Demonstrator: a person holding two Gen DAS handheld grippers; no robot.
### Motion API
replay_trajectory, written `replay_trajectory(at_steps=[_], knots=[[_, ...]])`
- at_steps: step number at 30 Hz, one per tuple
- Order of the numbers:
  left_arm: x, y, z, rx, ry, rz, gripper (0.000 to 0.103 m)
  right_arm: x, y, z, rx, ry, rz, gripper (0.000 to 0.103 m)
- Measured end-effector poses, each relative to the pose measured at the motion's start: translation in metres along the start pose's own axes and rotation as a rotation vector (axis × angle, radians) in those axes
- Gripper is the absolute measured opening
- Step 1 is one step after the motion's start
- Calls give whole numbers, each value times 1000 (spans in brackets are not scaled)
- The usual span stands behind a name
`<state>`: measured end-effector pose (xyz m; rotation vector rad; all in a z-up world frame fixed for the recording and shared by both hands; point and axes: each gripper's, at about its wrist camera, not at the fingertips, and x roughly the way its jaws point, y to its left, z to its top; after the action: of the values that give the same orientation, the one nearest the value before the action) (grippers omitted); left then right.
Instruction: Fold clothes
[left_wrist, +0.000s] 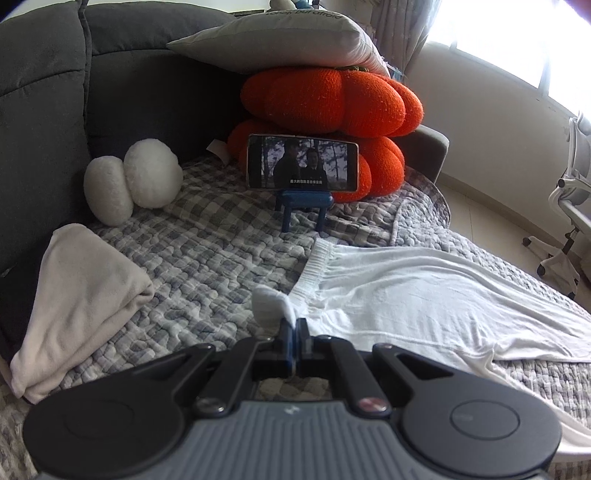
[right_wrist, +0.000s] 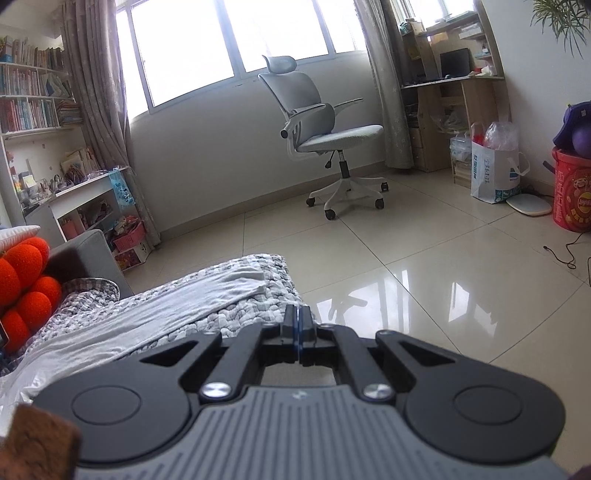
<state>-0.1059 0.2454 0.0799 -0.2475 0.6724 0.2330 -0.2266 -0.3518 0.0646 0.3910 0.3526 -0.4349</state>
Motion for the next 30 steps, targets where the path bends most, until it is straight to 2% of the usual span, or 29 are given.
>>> replay_trajectory(at_steps=[6, 12, 21, 30], knots=[[11, -11, 30, -40, 5, -3, 1, 28, 13, 22, 15, -19, 21, 1], [45, -28, 59, -72, 54, 24, 1, 74, 26, 45, 46, -2, 23, 1], [111, -56, 89, -56, 122, 62, 1, 138, 40, 61, 45, 65, -48, 0], [162, -66, 103, -94, 176, 104, 1, 188, 56, 72, 35, 124, -109, 0]])
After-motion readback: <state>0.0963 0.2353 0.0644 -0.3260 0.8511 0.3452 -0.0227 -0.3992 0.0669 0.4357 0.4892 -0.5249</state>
